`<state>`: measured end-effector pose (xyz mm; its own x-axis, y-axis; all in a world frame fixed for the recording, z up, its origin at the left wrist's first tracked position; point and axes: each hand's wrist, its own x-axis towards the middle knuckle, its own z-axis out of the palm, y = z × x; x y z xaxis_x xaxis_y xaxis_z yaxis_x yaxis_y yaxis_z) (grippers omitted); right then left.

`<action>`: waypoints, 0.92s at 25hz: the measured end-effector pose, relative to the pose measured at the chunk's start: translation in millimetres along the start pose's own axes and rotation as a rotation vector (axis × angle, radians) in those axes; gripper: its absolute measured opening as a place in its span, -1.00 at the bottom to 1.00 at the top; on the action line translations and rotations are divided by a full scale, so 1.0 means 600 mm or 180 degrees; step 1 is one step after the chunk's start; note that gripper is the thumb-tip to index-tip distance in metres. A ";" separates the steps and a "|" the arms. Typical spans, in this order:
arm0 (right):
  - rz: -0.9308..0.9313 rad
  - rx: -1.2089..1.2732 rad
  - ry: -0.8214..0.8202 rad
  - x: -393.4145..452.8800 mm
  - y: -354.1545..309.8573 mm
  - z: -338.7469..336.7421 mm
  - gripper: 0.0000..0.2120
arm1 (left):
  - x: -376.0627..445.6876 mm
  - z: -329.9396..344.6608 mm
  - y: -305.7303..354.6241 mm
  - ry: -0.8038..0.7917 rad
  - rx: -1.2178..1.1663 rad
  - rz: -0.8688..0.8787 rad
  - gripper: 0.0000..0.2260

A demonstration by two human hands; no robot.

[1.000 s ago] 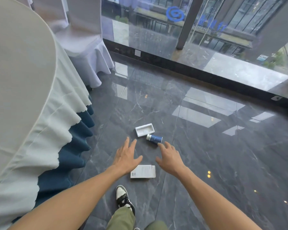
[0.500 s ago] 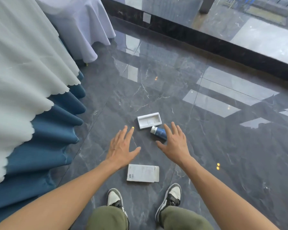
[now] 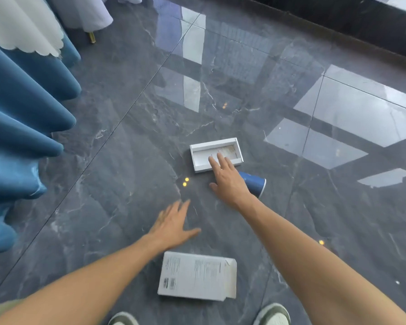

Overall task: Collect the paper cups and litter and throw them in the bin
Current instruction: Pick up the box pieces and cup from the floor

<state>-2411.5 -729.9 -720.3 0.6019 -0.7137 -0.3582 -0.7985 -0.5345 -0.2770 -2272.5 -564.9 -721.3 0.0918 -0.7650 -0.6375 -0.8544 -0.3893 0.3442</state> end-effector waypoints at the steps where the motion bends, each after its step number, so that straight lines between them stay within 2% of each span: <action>1: 0.0008 0.0001 -0.0038 0.015 0.006 0.019 -0.24 | 0.012 0.025 -0.009 -0.0210 -0.0013 0.0004 -0.09; 5: 0.0080 -0.0018 -0.0165 0.076 0.025 0.104 -0.35 | 0.057 0.115 -0.036 -0.0644 -0.0133 0.0242 -0.09; 8: 0.0077 -0.0075 -0.0249 0.100 0.025 0.142 -0.39 | 0.071 0.146 -0.043 -0.0864 0.0166 0.0578 -0.13; 11: 0.0078 -0.0075 -0.0182 0.111 0.028 0.158 -0.40 | 0.079 0.156 -0.048 -0.0861 0.0276 0.0726 -0.30; 14: 0.0126 -0.0140 -0.0179 0.113 0.028 0.158 -0.54 | 0.080 0.159 -0.060 -0.0788 0.0080 0.0762 -0.62; 17: 0.0203 -0.0185 -0.0223 0.109 0.031 0.160 -0.63 | 0.097 0.142 -0.073 -0.0299 -0.0147 0.0536 -0.77; 19: 0.0254 -0.0232 -0.0218 0.103 0.034 0.162 -0.67 | 0.103 0.125 -0.075 -0.0217 -0.0173 0.0574 -0.70; 23: 0.0386 -0.0228 -0.0248 0.090 0.038 0.164 -0.70 | 0.073 0.148 -0.068 -0.0829 0.0279 0.0974 -0.34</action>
<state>-2396.5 -735.8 -833.6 0.4974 -0.7393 -0.4540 -0.8622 -0.4793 -0.1641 -2278.8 -537.1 -824.6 -0.2963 -0.6788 -0.6718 -0.8635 -0.1101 0.4921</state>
